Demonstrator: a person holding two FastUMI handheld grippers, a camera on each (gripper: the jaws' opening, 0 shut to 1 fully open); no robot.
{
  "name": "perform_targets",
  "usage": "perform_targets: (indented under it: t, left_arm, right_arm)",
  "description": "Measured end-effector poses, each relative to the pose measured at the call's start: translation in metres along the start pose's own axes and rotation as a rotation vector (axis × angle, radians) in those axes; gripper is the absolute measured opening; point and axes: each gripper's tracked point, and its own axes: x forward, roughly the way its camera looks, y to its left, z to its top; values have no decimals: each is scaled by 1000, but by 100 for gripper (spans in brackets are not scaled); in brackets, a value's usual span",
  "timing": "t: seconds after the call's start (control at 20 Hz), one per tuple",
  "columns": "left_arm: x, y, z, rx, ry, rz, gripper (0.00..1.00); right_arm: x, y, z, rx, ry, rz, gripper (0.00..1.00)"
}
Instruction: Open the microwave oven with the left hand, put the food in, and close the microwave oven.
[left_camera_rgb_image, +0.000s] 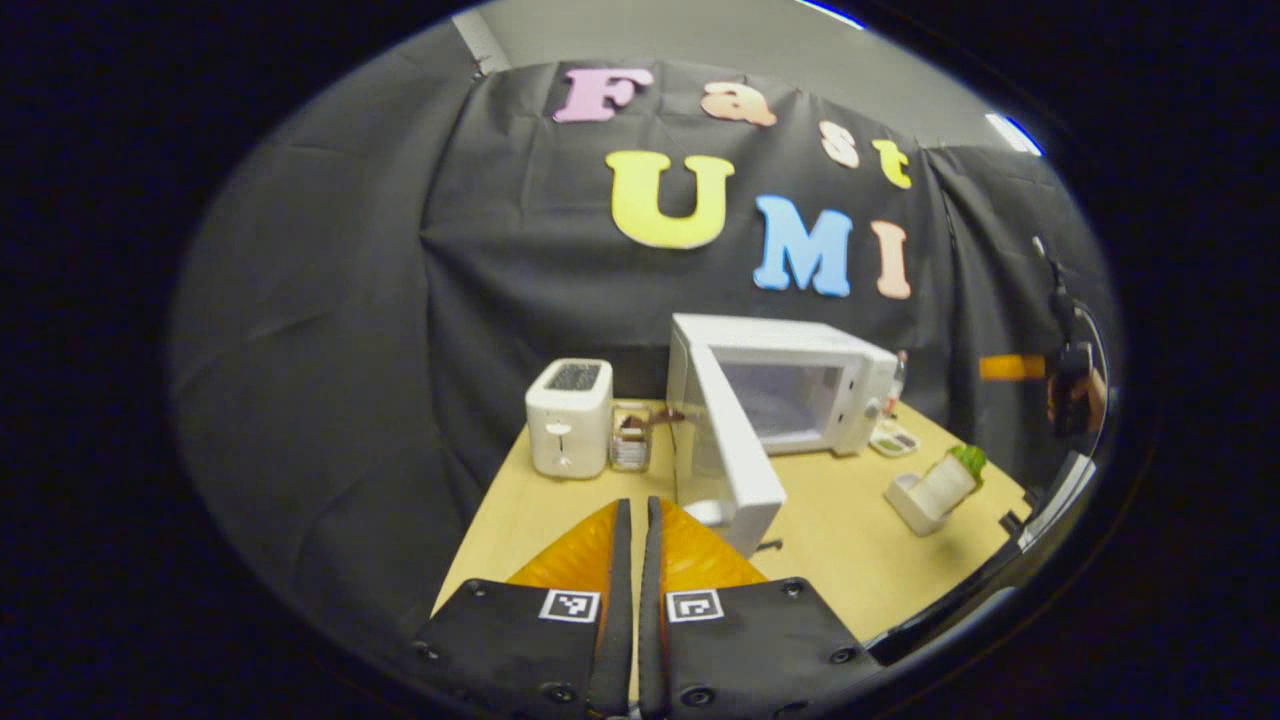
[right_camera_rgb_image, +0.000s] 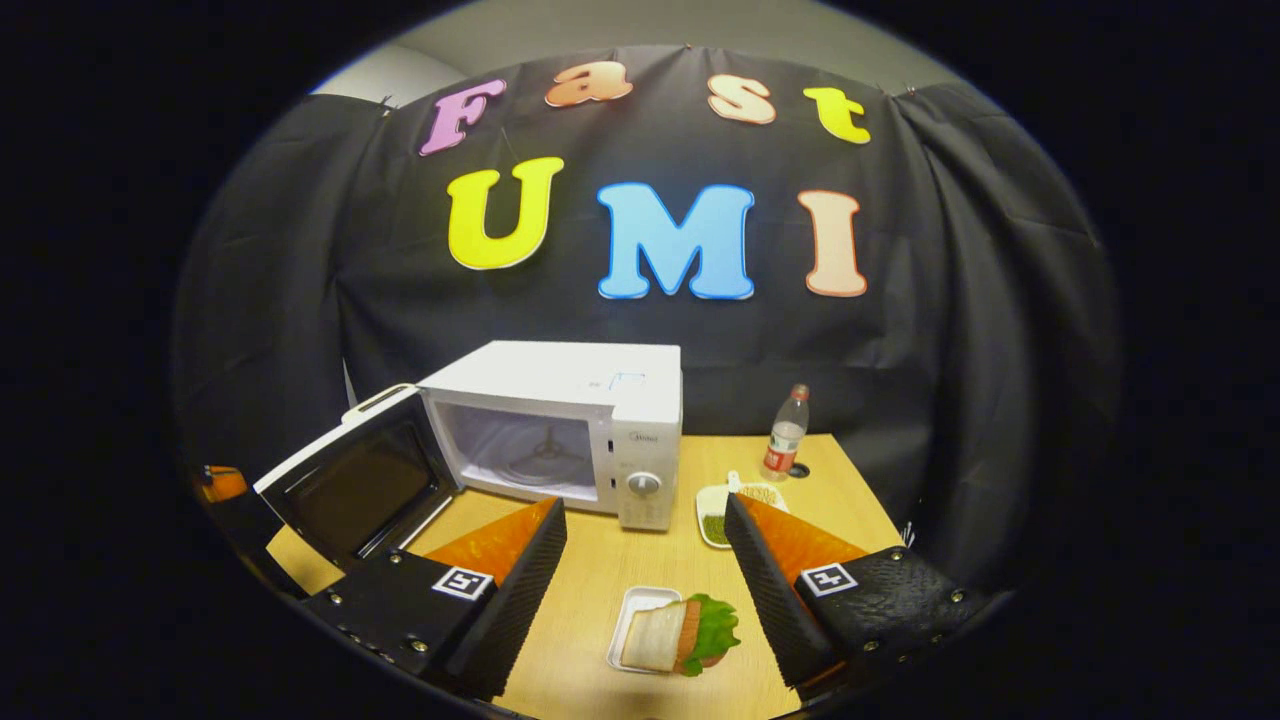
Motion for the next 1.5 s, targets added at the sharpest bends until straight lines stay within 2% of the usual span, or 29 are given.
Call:
perform_targets:
  t: [0.05, 0.1, 0.2, 0.25, 0.3, 0.45, 0.55, 0.65, 0.75, 0.8, 0.85, 1.0, 1.05, 1.1, 1.15, 1.25, 1.3, 1.35, 1.5]
  left_arm:
    - [-7, -13, 31, -21, -70, 14, 5]
    - [-11, -25, 56, -30, -144, 26, 11]
    - [-12, -51, 97, -21, -218, 30, 10]
    - [-8, -72, 106, -16, -233, -3, 10]
    - [-6, -87, 116, -8, -241, -23, 28]
    - [11, -120, 144, 8, -269, -20, 71]
    - [21, -150, 161, -10, -288, -48, 100]
    - [34, -177, 167, -22, -289, -78, 96]
    - [46, -198, 174, -20, -283, -89, 96]
    - [50, -208, 179, -14, -285, -93, 96]
    - [53, -216, 182, -6, -285, -94, 96]
    - [61, -236, 189, 23, -276, -85, 95]
    - [65, -242, 185, 36, -263, -86, 96]
    - [68, -247, 182, 46, -247, -84, 96]
    - [72, -252, 180, 55, -236, -82, 96]
    - [79, -261, 180, 65, -229, -74, 96]
    - [81, -266, 181, 65, -228, -70, 96]
    - [82, -270, 182, 65, -226, -65, 96]
    - [81, -280, 190, 72, -230, -46, 96]
  right_arm:
    - [3, -7, -18, 34, 45, -2, 96]
    - [5, -12, -34, 69, 85, -3, 96]
    - [10, -25, -65, 127, 166, -9, 96]
    - [12, -29, -81, 151, 206, -4, 96]
    - [15, -35, -94, 169, 248, -5, 96]
    - [13, -45, -128, 220, 344, 14, 97]
    - [14, -47, -148, 218, 402, 33, 97]
    - [17, -45, -162, 199, 454, 62, 97]
    - [21, -44, -171, 189, 487, 90, 97]
    - [23, -43, -172, 193, 501, 100, 92]
    - [25, -42, -176, 201, 511, 109, 97]
    - [34, -36, -183, 237, 551, 137, 95]
    - [34, -30, -182, 268, 557, 163, 72]
    - [37, -25, -181, 306, 557, 185, 65]
    - [36, -22, -181, 330, 571, 202, 42]
    - [35, -20, -181, 330, 584, 246, 19]
    - [36, -23, -178, 345, 580, 249, 19]
    - [36, -25, -175, 363, 579, 252, 10]
    - [31, -28, -161, 373, 547, 303, 10]
